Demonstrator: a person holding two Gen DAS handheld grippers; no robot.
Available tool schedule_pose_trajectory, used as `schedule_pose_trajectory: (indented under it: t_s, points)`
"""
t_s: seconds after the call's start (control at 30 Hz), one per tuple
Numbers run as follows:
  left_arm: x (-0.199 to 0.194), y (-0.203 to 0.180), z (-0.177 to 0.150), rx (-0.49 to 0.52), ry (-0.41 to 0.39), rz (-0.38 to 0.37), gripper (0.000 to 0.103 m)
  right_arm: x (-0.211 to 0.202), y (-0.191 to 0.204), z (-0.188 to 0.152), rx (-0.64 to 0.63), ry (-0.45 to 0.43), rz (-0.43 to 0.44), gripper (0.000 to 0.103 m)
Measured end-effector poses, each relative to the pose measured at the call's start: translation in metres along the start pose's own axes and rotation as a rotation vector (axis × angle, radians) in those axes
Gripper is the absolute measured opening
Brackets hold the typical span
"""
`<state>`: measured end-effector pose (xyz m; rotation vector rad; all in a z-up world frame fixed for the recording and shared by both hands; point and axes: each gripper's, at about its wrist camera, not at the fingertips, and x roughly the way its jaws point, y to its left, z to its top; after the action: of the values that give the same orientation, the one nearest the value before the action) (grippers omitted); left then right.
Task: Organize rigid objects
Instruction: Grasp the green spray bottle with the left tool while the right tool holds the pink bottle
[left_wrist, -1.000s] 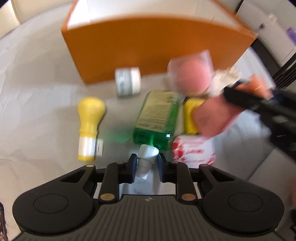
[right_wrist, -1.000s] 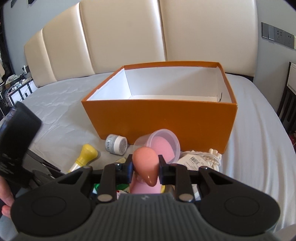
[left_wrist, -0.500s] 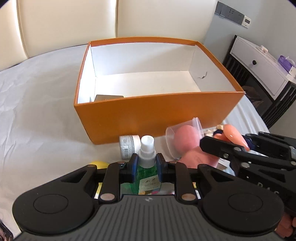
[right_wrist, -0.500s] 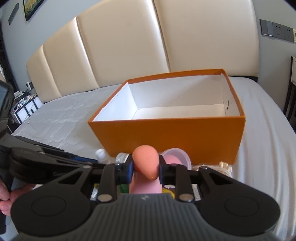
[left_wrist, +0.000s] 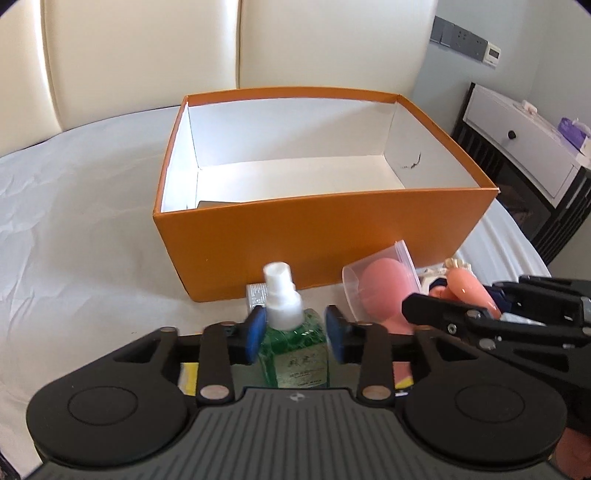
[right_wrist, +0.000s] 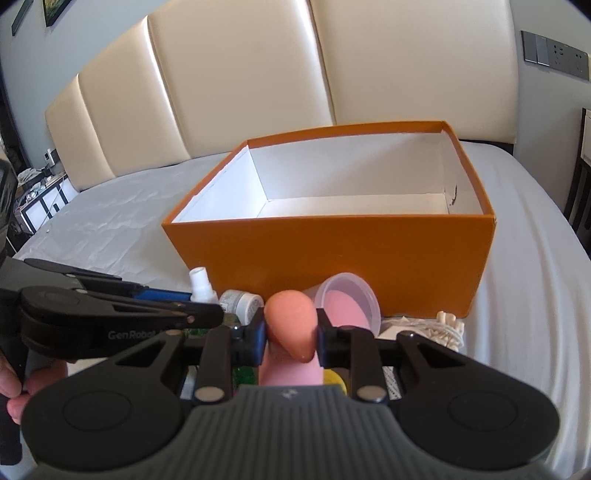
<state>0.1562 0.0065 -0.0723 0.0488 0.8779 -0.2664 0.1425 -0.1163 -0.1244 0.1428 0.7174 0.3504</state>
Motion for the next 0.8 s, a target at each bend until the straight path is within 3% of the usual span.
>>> schedule_pose_trajectory:
  t_s: [0.13, 0.2, 0.3, 0.5, 0.53, 0.57, 0.8]
  points:
    - [0.013, 0.007, 0.006, -0.059, -0.031, 0.038, 0.051, 0.000, 0.001, 0.000, 0.001, -0.001, -0.004, 0.025]
    - [0.025, 0.015, 0.015, -0.131, 0.001, 0.070, 0.050, 0.000, 0.003, -0.001, 0.000, -0.004, -0.008, 0.025]
    - [0.032, 0.023, 0.019, -0.211, 0.035, 0.043, 0.050, 0.001, 0.005, -0.001, -0.001, -0.002, -0.009, 0.025]
    - [0.037, 0.026, 0.017, -0.219, 0.043, 0.020, 0.038, 0.005, 0.002, 0.003, 0.010, -0.004, -0.005, 0.025]
    - [0.038, 0.026, 0.017, -0.219, 0.044, 0.021, 0.034, 0.006, 0.003, 0.003, 0.008, -0.005, -0.006, 0.025]
    - [0.039, 0.026, 0.016, -0.220, 0.044, 0.023, 0.024, 0.006, 0.003, 0.004, 0.006, -0.005, -0.007, 0.025]
    - [0.031, 0.022, 0.014, -0.197, 0.030, 0.016, 0.024, 0.003, 0.002, 0.002, -0.006, -0.005, -0.006, 0.025]
